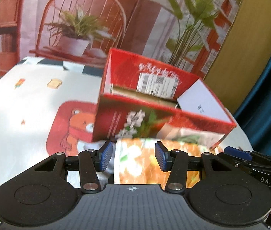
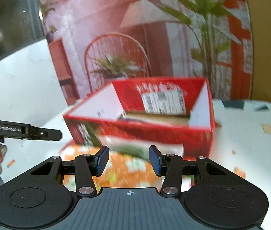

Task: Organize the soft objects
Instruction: 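Move the left gripper to the orange floral pillow and close on it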

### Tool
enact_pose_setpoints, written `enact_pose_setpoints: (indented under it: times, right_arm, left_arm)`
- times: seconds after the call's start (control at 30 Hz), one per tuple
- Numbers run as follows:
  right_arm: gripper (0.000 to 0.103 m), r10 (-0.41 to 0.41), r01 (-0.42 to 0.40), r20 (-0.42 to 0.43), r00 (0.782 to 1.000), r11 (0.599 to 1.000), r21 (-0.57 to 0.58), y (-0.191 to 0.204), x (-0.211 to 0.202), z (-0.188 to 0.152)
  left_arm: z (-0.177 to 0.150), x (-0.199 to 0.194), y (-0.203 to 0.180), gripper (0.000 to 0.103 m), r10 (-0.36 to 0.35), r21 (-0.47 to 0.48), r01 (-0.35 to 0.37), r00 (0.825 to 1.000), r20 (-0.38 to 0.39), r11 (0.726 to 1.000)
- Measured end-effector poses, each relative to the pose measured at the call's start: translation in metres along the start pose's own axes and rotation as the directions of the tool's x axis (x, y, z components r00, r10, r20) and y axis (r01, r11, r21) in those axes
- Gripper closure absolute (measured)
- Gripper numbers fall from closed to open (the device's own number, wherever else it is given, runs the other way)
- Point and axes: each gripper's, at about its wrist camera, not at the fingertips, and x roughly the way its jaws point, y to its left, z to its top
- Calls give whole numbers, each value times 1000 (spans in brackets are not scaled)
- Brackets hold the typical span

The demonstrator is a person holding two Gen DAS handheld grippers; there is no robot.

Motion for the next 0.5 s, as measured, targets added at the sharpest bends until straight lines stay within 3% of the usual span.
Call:
enact_pose_setpoints:
  times: [0.17,0.5]
  right_arm:
    - [47,-34,37,-51,998,998,50,-4,7,-21]
    - [48,-26,32,-97,995,998,59,-1,20,-40]
  left_arm:
    - [-22,-2,4,49,6,-7,-6,1000,-6,1000]
    - [-38,5,7,48,-8,-29,7,999,-47,1000]
